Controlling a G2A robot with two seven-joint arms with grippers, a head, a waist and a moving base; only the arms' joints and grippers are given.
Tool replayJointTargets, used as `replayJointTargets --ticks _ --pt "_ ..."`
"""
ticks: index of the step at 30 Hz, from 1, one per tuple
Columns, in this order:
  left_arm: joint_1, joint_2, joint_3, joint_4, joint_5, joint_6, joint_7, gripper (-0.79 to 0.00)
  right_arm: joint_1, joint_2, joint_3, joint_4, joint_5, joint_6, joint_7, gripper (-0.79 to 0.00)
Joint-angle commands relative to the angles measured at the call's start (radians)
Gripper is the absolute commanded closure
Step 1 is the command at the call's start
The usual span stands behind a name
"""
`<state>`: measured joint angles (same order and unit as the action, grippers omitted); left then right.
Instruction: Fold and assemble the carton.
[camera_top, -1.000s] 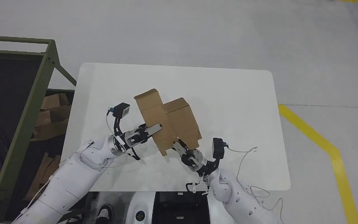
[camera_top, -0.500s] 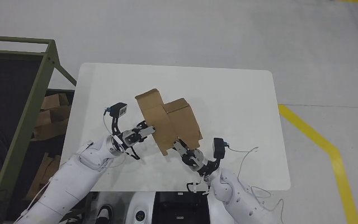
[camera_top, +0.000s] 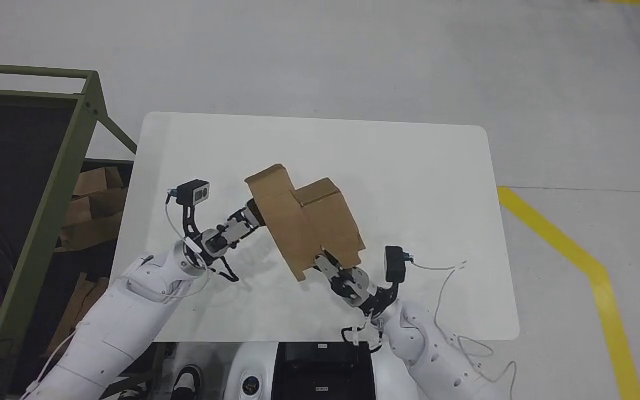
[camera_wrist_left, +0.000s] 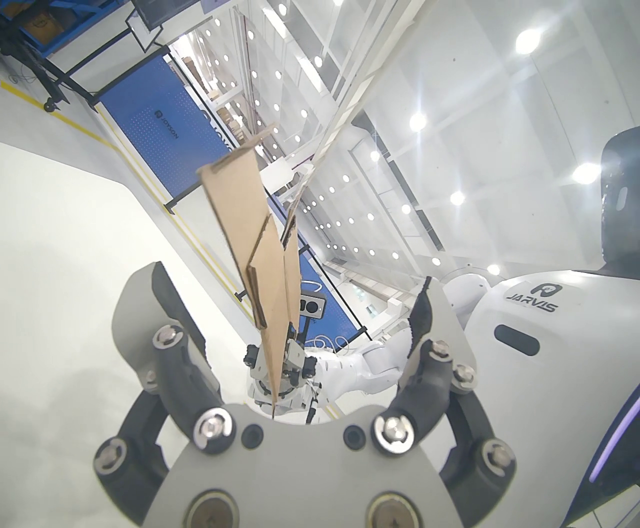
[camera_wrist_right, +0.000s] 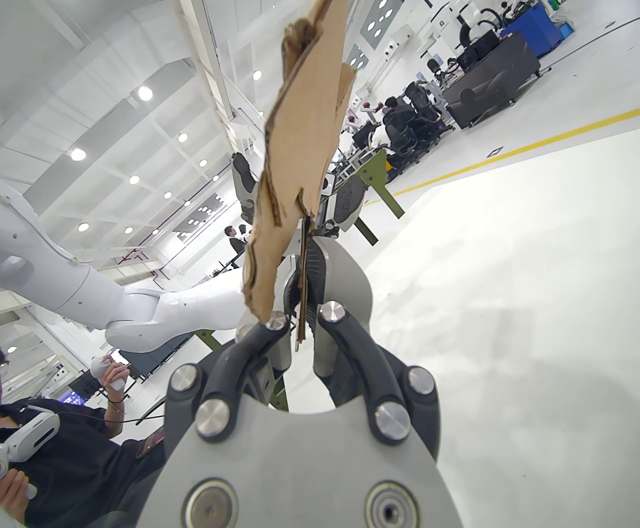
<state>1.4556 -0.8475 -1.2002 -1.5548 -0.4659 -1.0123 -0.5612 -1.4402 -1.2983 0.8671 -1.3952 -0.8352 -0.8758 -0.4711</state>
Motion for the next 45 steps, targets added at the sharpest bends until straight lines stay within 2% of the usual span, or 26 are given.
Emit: replayJointTargets --ticks 1,6,18,23,35,45 --pt "0.0 0.0 -0.005 0.006 -0.013 0.0 -0.012 -0.785 -0.004 0.003 0.008 -0.005 0.012 -0.005 0.023 0.0" --pt "0.004 -0.001 -0.002 0.005 -0.034 0.006 -0.029 -0.785 -0.013 0.008 0.02 -0.016 0.026 -0.015 0.065 0.0" --pt "0.004 -0.001 -0.002 0.005 -0.034 0.006 -0.029 -0.785 -0.013 0.008 0.02 -0.016 0.026 -0.015 0.065 0.0" --pt "-0.008 -0.009 -0.003 0.004 -0.026 0.046 -0.005 -0.785 -0.017 0.007 0.019 -0.025 0.031 0.001 0.076 0.0" --pt "-0.073 -0.032 0.017 0.087 -0.081 0.002 -0.026 -0.785 -0.045 0.012 0.032 -0.054 0.041 -0.037 0.096 0.0" --pt "-0.101 -0.055 0.02 0.114 -0.123 0.0 -0.043 -0.785 -0.044 0.008 0.026 -0.054 0.044 -0.047 0.109 0.0"
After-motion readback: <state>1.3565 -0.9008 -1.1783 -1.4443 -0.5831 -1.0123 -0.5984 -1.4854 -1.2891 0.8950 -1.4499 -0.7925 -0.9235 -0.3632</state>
